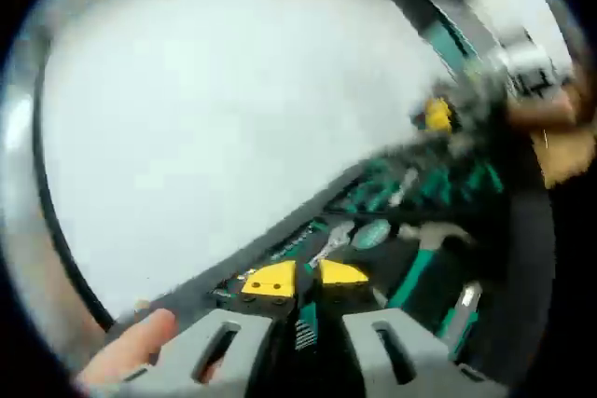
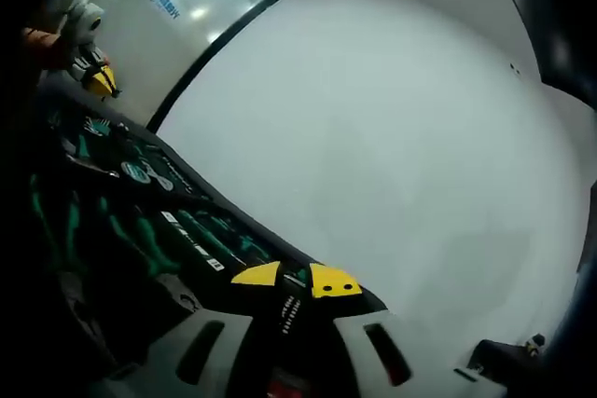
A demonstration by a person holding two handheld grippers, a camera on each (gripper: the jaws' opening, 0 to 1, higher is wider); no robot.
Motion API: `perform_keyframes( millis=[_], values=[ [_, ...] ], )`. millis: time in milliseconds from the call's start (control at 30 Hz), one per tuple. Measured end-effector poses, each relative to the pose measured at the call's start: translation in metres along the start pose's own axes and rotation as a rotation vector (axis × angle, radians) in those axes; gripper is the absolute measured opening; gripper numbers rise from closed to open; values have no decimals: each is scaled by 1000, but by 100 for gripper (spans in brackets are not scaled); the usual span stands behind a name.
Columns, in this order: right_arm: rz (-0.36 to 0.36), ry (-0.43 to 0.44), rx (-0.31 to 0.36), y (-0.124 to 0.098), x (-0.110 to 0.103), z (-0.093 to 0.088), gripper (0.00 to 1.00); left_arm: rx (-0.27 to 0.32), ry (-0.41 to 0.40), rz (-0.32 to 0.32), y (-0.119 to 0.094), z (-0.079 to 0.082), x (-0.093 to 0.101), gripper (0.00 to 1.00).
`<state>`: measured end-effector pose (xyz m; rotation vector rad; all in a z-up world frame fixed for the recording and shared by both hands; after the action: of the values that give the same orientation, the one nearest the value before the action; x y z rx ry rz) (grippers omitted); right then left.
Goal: Pick up the tools and put them into their designated positions in the toolbox.
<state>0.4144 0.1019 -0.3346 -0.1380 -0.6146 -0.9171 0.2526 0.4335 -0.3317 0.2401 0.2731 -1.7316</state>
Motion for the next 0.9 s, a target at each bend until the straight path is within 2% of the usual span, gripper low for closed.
perform_keyframes(
  millis=[33,67,100,133,200,233,267,300,333,367,400,433,467,500,533,567,600,633,667,700,733,800,900],
  values=[
    [2,-15,-7,0,-1,-1,8,-43,82,-18,3,-7,6,0],
    [2,-21,-10,0,-2,-1,8,-90,159,-1,4,-14,3,0],
    [3,-26,-11,0,-2,-1,8,-160,207,8,4,-25,4,0],
    [3,-29,-12,0,-2,-1,8,-202,198,-10,4,-32,9,1],
    [-2,-35,-16,0,-2,-2,8,-293,284,-41,3,-48,17,1],
    [-6,-37,-18,1,-1,-2,8,-215,306,-33,4,-41,25,0],
    [-9,-37,-19,1,-1,-2,8,-195,346,-50,6,-40,28,0],
    [-11,-37,-20,1,-1,-2,8,-176,272,-46,6,-44,31,0],
    [-12,-38,-23,1,0,-3,8,-184,305,-62,4,-45,35,0],
    [-12,-40,-26,1,-1,-3,8,-237,348,-53,-1,-39,39,0],
    [-10,-43,-28,1,-1,-4,8,-266,297,-23,-4,-39,36,0],
    [-8,-48,-30,1,-2,-4,8,-273,280,-6,-5,-34,35,0],
    [-1,-57,-31,1,-4,-4,8,-189,298,5,-4,-18,33,2],
    [4,-65,-30,1,-5,-3,8,-147,311,2,-5,-11,29,3],
    [7,-69,-29,1,-6,-3,8,-143,259,18,0,-18,15,3],
    [9,-72,-27,1,-6,-3,8,-187,225,21,-1,-26,10,3],
    [10,-74,-26,1,-7,-2,8,-273,179,8,1,-41,6,2],
    [10,-74,-24,1,-7,-2,8,-323,197,9,2,-52,3,1],
    [7,-70,-21,0,-6,-1,8,-370,252,23,6,-63,0,1],
    [4,-65,-18,0,-5,-1,8,-273,305,6,17,-51,2,0],
    [-3,-53,-11,-1,-2,0,8,-241,226,-20,20,-44,15,0],
    [-8,-36,-5,-2,0,1,8,-273,187,-16,24,-45,16,0],
    [-10,-30,-1,-2,0,1,8,-267,206,-32,34,-39,23,0]
  ],
)
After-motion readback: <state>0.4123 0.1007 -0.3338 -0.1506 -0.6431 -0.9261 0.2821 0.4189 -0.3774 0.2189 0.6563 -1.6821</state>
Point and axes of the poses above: the point that each gripper's makers call its tool centre point, and the gripper's own axes: y roughly forward along the fingers, x roughly to its right, z roughly out of its top, the point moved 1 cm from there along -y, roughly backward along the fingers, and after that the axes turned 1 degree about x, right-handed, at the moved point
